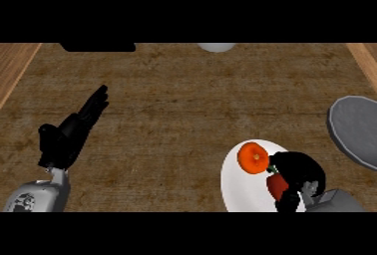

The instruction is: Pick the bell pepper from the plate and place it in the pan

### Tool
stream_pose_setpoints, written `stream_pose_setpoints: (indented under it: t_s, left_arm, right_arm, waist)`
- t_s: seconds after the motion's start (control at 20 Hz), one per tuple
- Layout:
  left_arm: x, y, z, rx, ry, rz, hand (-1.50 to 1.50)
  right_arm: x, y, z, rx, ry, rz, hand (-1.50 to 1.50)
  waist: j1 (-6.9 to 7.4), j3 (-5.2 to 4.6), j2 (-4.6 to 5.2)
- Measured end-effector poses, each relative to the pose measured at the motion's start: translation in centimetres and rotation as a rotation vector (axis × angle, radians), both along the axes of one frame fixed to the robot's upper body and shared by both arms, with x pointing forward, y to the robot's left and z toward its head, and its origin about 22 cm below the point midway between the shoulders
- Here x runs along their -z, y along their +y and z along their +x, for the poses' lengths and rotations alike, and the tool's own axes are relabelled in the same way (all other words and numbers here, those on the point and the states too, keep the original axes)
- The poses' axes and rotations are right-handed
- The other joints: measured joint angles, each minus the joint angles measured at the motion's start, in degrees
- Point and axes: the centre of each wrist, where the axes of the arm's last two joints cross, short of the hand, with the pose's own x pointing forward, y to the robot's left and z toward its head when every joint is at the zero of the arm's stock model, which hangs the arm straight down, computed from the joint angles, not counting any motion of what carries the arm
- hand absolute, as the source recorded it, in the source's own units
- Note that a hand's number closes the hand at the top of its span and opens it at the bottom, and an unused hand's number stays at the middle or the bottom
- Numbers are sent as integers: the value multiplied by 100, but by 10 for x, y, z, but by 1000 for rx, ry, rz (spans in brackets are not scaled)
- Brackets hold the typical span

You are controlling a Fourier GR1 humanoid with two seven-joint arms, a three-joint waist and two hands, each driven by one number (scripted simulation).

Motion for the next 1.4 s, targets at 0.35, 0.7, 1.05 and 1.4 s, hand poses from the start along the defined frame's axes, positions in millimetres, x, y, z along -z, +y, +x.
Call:
stream_pose_setpoints:
  t_s: [0.35, 0.7, 1.05, 1.4]
  left_arm:
    - [9, -1, -4, -22, 13, 5, 0]
    - [10, 4, -5, -24, 11, 9, 0]
    - [9, -1, -3, -8, 6, 6, 0]
    - [11, -3, -7, -2, -2, 5, 0]
  right_arm:
    - [-33, 39, -19, 215, -427, 151, 150]
    - [-79, 62, -53, 273, -904, 175, 150]
    - [-99, 68, -82, 341, -1137, 194, 150]
    - [-94, 37, -75, 510, -1247, 263, 150]
  waist:
    - [-148, 31, -32]
    - [-151, 30, -37]
    - [-67, 34, 9]
    - [-28, 41, 35]
